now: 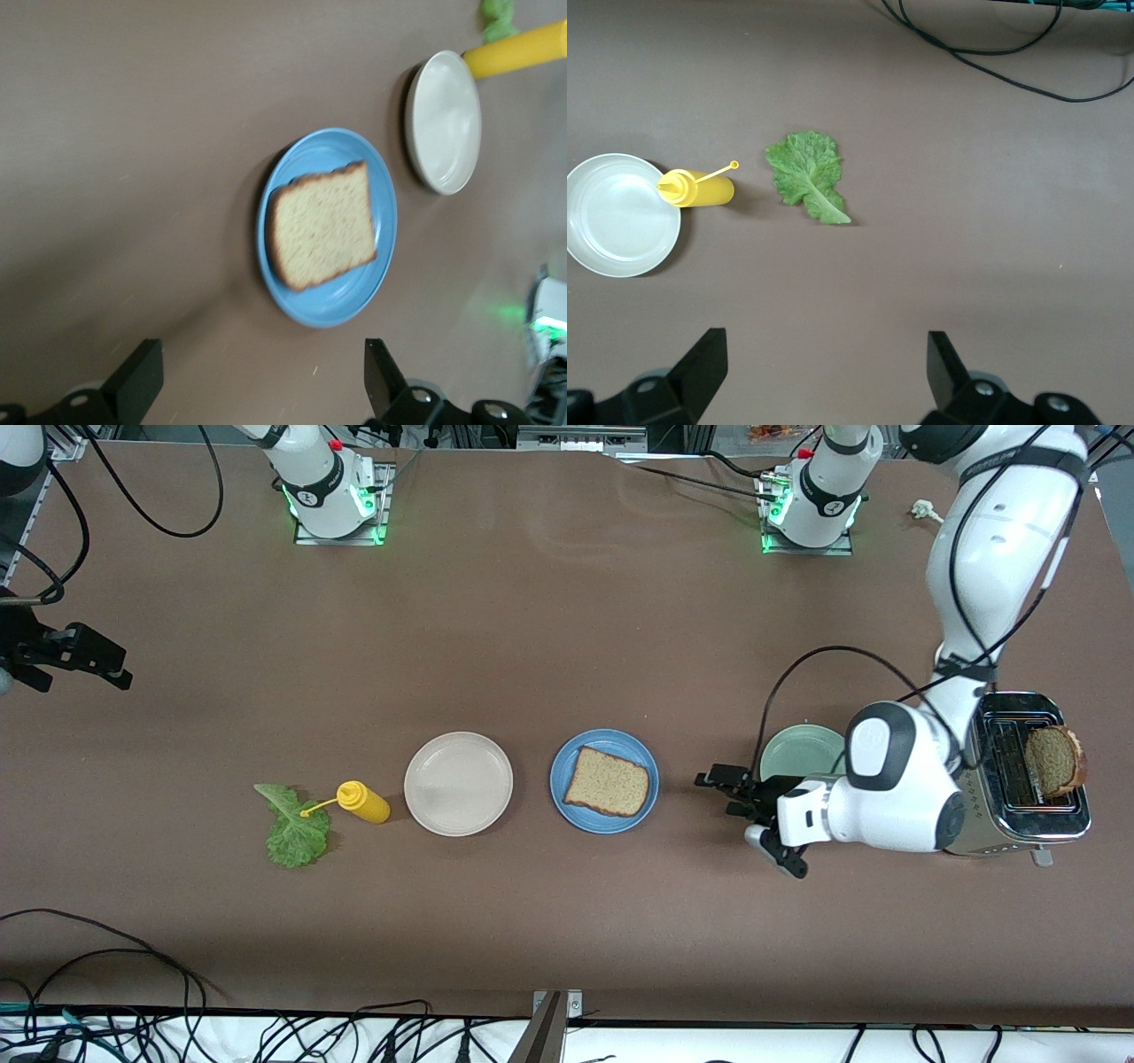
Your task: Make sandwich in blue plate with both arms
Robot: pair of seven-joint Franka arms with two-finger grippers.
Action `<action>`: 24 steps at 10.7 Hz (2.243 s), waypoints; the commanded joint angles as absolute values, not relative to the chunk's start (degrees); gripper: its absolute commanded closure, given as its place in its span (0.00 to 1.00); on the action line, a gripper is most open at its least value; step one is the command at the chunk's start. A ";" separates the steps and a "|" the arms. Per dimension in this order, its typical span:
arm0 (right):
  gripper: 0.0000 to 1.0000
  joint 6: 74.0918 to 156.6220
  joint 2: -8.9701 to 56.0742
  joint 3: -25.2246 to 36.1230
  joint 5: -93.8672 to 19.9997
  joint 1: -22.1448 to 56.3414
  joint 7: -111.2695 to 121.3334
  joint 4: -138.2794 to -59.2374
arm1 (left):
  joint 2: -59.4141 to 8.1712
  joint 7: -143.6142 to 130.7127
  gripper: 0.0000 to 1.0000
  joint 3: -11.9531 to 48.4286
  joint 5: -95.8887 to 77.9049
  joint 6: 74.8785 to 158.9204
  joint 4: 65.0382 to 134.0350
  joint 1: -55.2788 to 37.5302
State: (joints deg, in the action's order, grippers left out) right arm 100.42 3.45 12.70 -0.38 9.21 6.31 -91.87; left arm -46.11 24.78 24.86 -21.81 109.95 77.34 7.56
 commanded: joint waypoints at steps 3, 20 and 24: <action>0.00 99.32 3.69 12.48 0.62 9.40 5.71 -90.97 | -29.91 14.52 0.00 24.26 -1.00 101.00 79.01 7.56; 0.00 97.30 3.60 11.35 0.35 9.49 5.81 -89.83 | -6.00 8.96 0.00 4.67 -2.46 86.04 86.80 -2.80; 0.00 94.67 8.43 12.30 -0.17 7.03 5.72 -90.26 | 0.08 8.87 0.00 4.75 0.35 89.19 92.90 -5.88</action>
State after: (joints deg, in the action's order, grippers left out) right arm 97.49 5.63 12.23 -0.38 8.19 6.24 -91.46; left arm -4.57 8.29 5.80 -0.78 85.20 87.52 -3.79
